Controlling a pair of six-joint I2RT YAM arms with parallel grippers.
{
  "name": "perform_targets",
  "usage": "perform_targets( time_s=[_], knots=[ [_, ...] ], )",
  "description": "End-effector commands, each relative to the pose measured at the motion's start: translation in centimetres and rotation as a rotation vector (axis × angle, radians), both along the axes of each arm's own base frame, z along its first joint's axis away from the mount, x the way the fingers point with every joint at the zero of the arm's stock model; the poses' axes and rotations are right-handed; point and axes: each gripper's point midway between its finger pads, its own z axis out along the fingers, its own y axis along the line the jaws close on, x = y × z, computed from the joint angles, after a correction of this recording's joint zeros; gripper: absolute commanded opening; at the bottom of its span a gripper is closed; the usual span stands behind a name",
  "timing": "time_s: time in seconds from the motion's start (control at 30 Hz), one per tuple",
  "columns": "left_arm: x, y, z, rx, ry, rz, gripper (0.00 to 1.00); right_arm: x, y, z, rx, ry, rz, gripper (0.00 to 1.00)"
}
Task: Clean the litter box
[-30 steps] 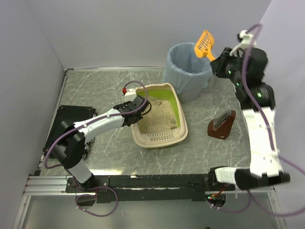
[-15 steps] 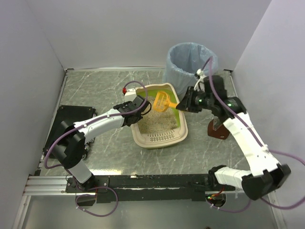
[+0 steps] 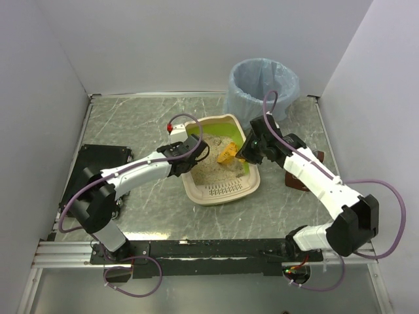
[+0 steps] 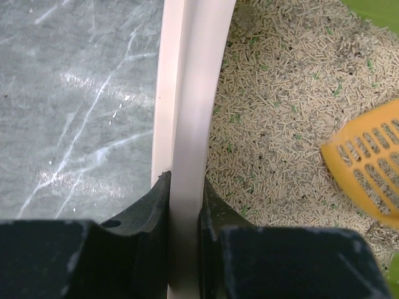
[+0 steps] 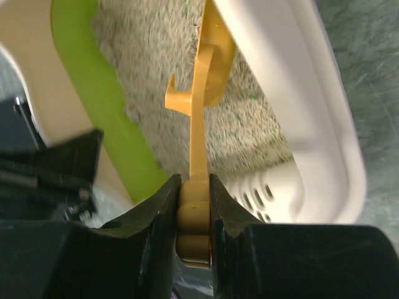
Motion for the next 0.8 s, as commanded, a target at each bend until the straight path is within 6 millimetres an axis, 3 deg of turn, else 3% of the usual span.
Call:
perform_targets(
  time_s=[0.0,0.27,0.47,0.77],
  knots=[
    [2.3,-3.0,9.5,-0.337,-0.265,0.079,0.01,3.0,0.3,-0.1,0.027,-0.050,-0.154,0.00],
    [2.2,-3.5,9.4,-0.321,-0.262,0.046,0.01,4.7,2.5,-3.5,0.043,0.024,-0.125,0.00],
    [2.3,-3.8,9.7,-0.308,-0.280,-0.003,0.01,4.4,4.0,-6.3,0.069,0.052,-0.024,0.00],
    [2.6,-3.1,9.6,-0.234,-0.300,-0.016,0.01,3.4,7.3,-6.1,0.145,-0.059,0.362,0.00]
  ],
)
